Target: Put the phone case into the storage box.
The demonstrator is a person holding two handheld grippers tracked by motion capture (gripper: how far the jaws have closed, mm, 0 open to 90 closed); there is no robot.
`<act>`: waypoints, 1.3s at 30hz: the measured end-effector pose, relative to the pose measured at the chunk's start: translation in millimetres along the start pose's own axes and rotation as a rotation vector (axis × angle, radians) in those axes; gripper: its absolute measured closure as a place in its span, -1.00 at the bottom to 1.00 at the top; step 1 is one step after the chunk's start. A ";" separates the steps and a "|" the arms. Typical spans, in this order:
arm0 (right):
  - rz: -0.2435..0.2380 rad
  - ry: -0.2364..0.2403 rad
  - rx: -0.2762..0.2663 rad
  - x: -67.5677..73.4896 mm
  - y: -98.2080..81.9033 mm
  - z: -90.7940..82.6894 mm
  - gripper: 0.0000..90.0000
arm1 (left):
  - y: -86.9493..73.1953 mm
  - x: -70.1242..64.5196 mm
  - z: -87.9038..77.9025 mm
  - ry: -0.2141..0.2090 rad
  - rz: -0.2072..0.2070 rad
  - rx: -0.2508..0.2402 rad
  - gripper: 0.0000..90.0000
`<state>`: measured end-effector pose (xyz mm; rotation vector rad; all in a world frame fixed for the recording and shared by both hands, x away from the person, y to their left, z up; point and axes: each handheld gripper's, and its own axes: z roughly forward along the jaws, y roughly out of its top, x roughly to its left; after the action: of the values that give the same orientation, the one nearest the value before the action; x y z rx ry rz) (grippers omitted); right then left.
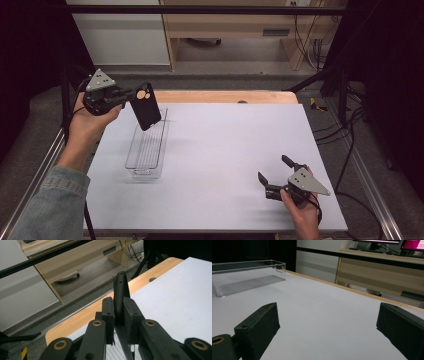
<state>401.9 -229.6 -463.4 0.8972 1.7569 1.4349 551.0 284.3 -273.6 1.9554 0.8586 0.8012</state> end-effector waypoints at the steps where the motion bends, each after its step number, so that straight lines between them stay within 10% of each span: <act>1: 0.000 0.000 0.000 0.0 0.0 0.0 -0.89 | -0.5 2.3 1.4 0.002 -0.004 0.001 0.78; 13: 0.000 0.003 0.000 0.4 -0.4 0.7 -0.89 | -8.7 22.9 22.4 0.004 -0.047 -0.015 0.78; 39: 0.002 0.001 0.000 -0.4 -0.7 0.9 -0.89 | -20.7 16.3 51.2 0.001 -0.032 -0.012 0.78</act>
<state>402.8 -229.5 -464.2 0.8990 1.7572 1.4366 594.7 283.9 -311.1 1.9260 0.8816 0.7874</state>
